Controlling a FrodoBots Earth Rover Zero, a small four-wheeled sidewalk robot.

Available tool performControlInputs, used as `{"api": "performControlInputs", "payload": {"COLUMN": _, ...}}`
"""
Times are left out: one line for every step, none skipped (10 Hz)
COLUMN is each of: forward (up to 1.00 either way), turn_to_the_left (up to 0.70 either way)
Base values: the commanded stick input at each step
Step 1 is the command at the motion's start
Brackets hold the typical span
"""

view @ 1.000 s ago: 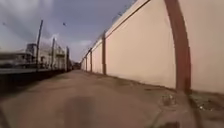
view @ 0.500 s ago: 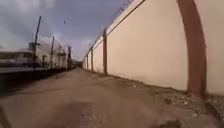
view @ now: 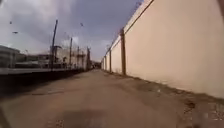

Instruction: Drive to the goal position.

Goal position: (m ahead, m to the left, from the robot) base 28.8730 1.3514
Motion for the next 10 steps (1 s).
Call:
{"api": "performControlInputs", "payload": {"forward": 0.70, "turn_to_the_left": 0.00}}
{"api": "performControlInputs", "payload": {"forward": 0.70, "turn_to_the_left": 0.00}}
{"api": "performControlInputs", "payload": {"forward": 0.70, "turn_to_the_left": 0.00}}
{"api": "performControlInputs", "payload": {"forward": 0.70, "turn_to_the_left": 0.00}}
{"api": "performControlInputs", "payload": {"forward": 0.70, "turn_to_the_left": 0.00}}
{"api": "performControlInputs", "payload": {"forward": 0.70, "turn_to_the_left": 0.00}}
{"api": "performControlInputs", "payload": {"forward": 0.70, "turn_to_the_left": 0.00}}
{"api": "performControlInputs", "payload": {"forward": 0.70, "turn_to_the_left": 0.00}}
{"api": "performControlInputs", "payload": {"forward": 0.70, "turn_to_the_left": 0.00}}
{"api": "performControlInputs", "payload": {"forward": 0.70, "turn_to_the_left": 0.00}}
